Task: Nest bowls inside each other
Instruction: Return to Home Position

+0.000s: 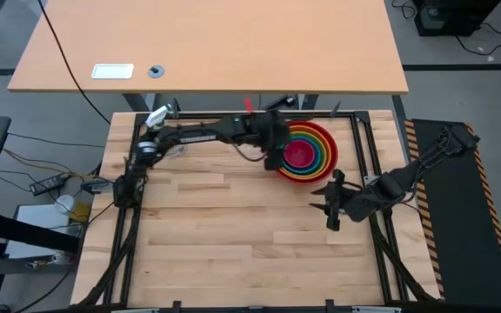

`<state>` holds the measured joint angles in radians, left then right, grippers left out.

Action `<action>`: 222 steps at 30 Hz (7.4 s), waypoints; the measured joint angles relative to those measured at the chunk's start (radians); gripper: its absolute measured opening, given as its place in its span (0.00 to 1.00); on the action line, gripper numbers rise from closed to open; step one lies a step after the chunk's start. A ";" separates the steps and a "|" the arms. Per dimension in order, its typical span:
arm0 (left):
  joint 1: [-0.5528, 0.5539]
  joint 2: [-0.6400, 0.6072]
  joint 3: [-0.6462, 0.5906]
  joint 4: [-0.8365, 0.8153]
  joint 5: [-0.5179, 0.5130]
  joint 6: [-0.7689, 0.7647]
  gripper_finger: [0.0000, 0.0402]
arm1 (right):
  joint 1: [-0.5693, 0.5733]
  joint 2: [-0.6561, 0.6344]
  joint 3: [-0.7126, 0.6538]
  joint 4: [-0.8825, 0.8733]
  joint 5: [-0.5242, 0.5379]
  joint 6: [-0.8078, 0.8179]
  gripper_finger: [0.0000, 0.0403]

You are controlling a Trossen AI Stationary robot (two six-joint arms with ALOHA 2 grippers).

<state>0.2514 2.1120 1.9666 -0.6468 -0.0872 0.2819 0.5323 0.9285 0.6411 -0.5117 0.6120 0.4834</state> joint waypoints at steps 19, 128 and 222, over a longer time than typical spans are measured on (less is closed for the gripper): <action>-0.160 -1.012 -1.205 0.690 -0.186 -0.148 0.38 | -0.454 -0.421 -0.209 0.418 -0.305 -0.323 0.35; -0.665 -1.871 -1.960 0.988 -0.427 -0.269 0.27 | -0.709 -0.890 -0.635 0.989 -0.299 -0.352 0.32; -0.666 -1.870 -1.960 0.987 -0.427 -0.269 0.27 | -0.709 -0.889 -0.635 0.989 -0.299 -0.352 0.32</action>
<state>-0.4142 0.2420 0.0067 0.3397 -0.5140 0.0128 -0.1764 0.0391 0.0059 0.4770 0.3130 0.1314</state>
